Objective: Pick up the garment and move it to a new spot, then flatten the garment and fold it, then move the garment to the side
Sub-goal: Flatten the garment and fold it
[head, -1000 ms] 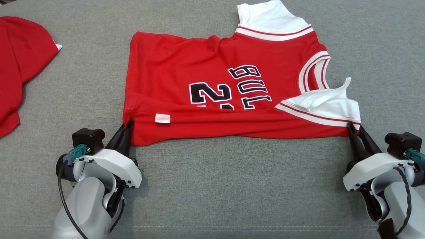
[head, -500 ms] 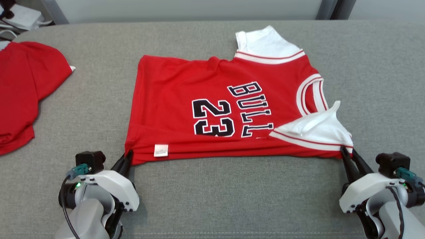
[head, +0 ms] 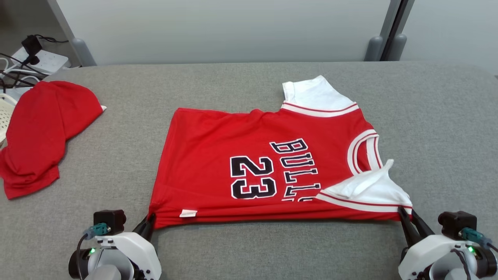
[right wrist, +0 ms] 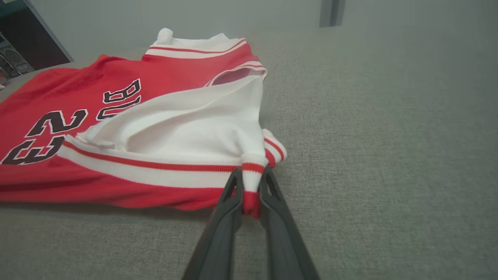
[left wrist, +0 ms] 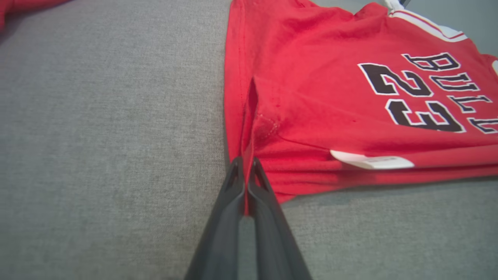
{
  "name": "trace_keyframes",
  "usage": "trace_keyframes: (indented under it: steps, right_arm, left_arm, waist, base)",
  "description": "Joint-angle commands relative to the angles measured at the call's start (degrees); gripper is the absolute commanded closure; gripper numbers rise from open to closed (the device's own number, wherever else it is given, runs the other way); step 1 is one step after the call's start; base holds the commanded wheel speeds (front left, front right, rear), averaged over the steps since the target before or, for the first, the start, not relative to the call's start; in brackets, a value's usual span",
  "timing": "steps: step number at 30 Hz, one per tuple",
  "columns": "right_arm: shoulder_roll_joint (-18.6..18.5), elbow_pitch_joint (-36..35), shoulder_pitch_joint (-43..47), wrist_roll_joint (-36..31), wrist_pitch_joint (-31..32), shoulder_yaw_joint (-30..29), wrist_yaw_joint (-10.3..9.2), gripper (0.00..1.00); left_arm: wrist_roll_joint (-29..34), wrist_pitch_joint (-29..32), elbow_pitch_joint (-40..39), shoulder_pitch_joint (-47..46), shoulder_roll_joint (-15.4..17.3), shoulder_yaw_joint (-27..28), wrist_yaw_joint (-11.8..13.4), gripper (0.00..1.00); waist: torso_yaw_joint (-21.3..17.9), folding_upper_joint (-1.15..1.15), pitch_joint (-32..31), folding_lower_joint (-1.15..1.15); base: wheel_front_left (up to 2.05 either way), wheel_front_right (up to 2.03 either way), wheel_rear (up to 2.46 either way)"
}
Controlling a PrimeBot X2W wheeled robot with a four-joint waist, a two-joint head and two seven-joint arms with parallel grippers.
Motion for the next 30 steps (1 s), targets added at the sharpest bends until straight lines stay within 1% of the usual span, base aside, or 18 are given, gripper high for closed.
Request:
trace_keyframes:
  steps: [1,9,13,17,22,30]
  right_arm:
    - [-1.2,-1.1,0.6,0.6,-0.3,0.4,-0.20,1.00]
    - [-1.5,-1.9,-1.0,0.4,-0.3,-0.2,-0.20,1.00]
    - [-1.1,-1.7,-4.1,-0.4,-0.3,-1.0,-0.20,1.00]
    - [-0.4,-0.9,-6.3,-1.3,-0.3,-1.6,-0.20,1.00]
    - [0.1,-0.6,-6.5,-1.8,-0.3,-2.2,-0.20,1.00]
    - [-0.1,-0.4,-4.8,-1.8,-0.3,-2.7,-0.20,1.00]
  left_arm:
    - [-0.7,-0.5,0.0,-0.6,3.0,1.3,0.0,1.00]
    - [-0.5,-0.5,-1.6,-2.8,3.8,1.2,0.0,1.00]
    - [1.0,-0.5,-3.4,-4.8,4.1,2.8,0.0,1.00]
    - [2.7,-0.5,-3.7,-5.8,3.5,3.9,0.1,1.00]
    - [3.8,-0.5,-3.2,-5.5,2.7,4.8,0.1,1.00]
    - [4.7,-0.5,-2.8,-4.3,2.1,6.0,0.0,1.00]
  waist:
    - [0.3,0.00,-0.2,0.00]
    - [0.4,0.00,2.9,0.00]
    - [0.1,0.00,5.6,0.00]
    - [0.0,0.00,7.5,0.00]
    - [0.2,0.00,7.8,0.00]
    - [0.3,0.00,6.4,0.00]
  base:
    - [0.00,0.00,0.00]
    - [0.00,0.00,0.00]
    - [0.00,0.00,0.00]
    - [0.00,0.00,0.00]
    - [0.00,0.00,0.00]
    - [0.00,0.00,0.00]
